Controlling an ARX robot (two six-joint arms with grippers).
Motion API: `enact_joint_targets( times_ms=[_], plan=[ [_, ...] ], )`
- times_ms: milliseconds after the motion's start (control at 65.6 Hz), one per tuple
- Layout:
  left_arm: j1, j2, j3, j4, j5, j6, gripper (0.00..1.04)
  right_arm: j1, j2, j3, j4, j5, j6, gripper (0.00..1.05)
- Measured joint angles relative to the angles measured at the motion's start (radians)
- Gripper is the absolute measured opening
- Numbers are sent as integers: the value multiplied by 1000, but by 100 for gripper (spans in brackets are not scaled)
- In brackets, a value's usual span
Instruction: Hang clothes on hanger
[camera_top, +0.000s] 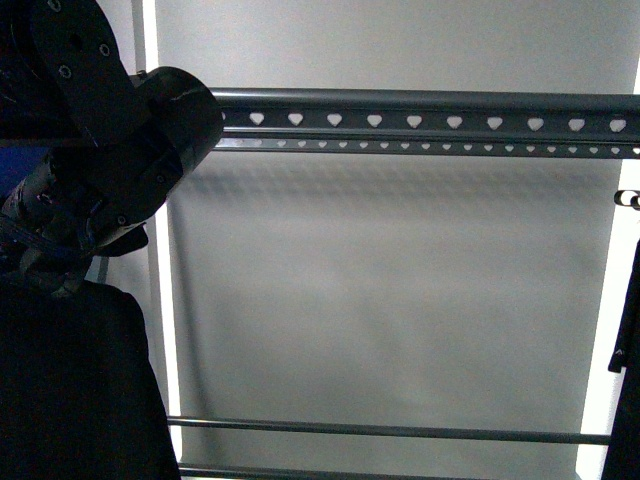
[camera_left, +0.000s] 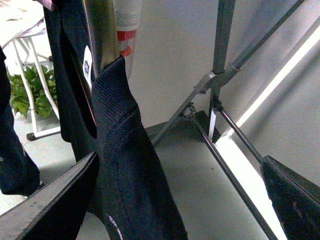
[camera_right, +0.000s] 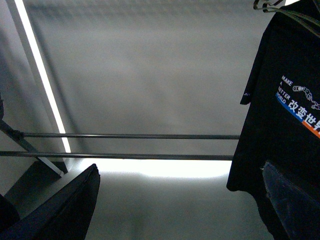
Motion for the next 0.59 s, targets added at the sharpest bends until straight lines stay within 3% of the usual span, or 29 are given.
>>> enact_joint_targets(
  times_ms=[198,503,595],
  plan=[
    [27,6,1,-22,8,-6,96,0,0,0,0,0,0,97],
    [47,37,0,-24,79,3,46,0,0,0,0,0,0,97],
    [62,83,37,-24,90,14,24,0,0,0,0,0,0,97]
  ],
)
